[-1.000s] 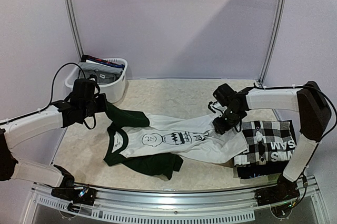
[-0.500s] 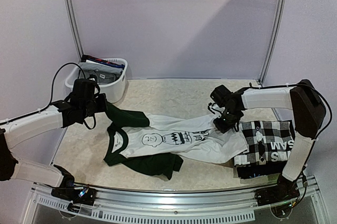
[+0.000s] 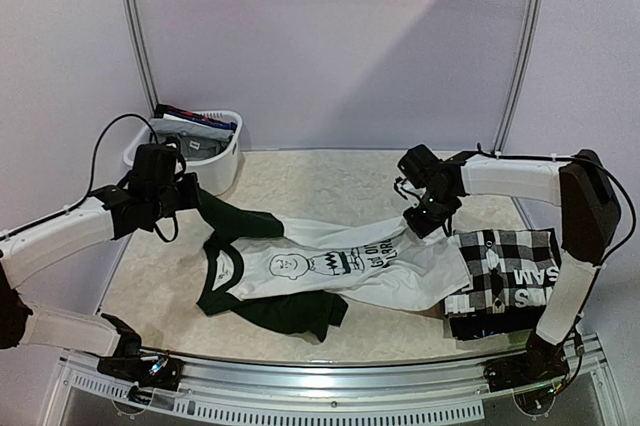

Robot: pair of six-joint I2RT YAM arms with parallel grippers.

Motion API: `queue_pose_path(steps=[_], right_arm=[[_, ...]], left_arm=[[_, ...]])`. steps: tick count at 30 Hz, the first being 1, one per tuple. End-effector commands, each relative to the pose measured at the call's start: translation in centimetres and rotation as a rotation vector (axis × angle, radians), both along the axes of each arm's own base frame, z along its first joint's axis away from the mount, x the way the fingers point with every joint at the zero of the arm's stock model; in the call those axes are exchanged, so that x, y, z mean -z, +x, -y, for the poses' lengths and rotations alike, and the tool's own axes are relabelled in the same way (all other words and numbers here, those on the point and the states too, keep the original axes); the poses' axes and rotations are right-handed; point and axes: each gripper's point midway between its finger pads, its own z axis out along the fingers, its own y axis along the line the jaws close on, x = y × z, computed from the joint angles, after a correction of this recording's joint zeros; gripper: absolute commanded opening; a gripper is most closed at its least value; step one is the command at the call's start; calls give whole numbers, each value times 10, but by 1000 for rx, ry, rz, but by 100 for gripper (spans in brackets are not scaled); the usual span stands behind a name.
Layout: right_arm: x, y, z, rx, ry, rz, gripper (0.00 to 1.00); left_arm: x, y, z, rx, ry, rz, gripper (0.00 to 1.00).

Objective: Fold and stack the mixed laundry pile
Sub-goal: Pick up the flattened T-shirt from the center of the board, then flatten out the flattened T-shirt at the center of the board.

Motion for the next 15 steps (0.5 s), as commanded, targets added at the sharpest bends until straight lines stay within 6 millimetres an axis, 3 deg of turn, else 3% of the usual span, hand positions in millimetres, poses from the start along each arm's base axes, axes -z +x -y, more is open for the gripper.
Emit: queue_pose_path(steps=[1, 6, 15], right_arm=[[-51, 7, -7, 14, 66, 96, 0], [-96, -3, -30, -50, 170, 158, 0], [-191, -49, -92, -266, 271, 293, 0]], left_arm=[[-54, -9, -8, -21, -10, 97, 0], [-104, -26, -25, -61, -19, 188, 0], [-204, -78, -72, -173, -33, 379, 0]])
